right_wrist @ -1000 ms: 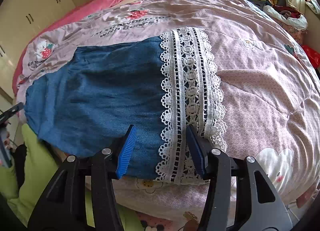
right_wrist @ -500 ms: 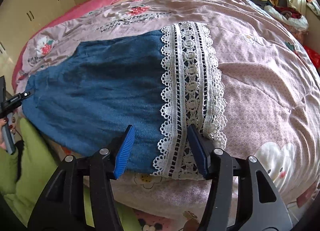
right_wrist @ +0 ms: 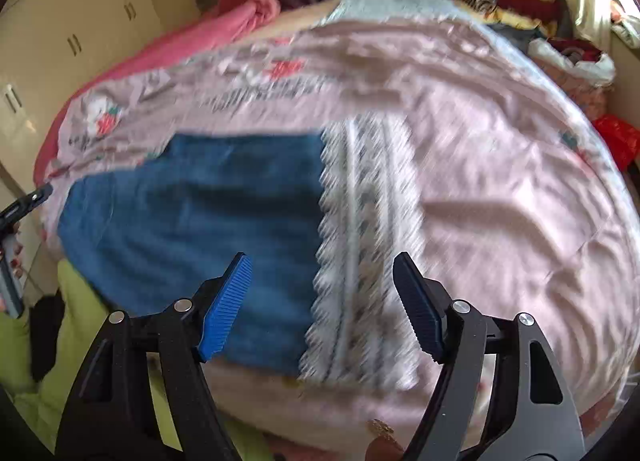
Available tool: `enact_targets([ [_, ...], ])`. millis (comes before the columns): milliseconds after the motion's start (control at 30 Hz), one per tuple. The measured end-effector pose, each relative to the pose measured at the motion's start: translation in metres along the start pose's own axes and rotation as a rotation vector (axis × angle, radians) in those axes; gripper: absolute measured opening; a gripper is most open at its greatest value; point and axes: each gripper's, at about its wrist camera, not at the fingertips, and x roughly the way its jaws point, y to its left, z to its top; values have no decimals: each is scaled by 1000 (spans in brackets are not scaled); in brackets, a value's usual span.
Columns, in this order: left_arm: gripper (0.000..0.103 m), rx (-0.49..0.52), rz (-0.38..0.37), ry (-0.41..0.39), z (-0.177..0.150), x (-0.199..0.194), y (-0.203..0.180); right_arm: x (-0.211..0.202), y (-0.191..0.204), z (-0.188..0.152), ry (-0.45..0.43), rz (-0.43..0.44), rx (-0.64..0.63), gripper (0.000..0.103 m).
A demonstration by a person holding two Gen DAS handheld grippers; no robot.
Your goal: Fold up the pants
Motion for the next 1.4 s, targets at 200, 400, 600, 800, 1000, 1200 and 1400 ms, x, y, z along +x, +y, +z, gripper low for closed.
enact_targets([
  [200,73,104,-149,74,31,45,-63,17,-26,40,-37,-9,40,67],
  [400,73,200,-218,192,49,116,-113,47,-42,69,-12,33,78,66],
  [600,73,223,-235,292,45,183,-137,85,-62,80,36,63,115,61],
  [800,61,128,-299,319,46,212,-130,99,-68,70,53,120,116,50],
  [1000,5,130,-367,311,40,201,-143,94,-65,57,32,182,85,18],
  [1200,4,75,-404,202,64,169,-134,71,-56,71,-61,187,60,11],
  [1400,4,80,-347,202,77,185,-136,75,-50,109,-102,166,-3,11],
])
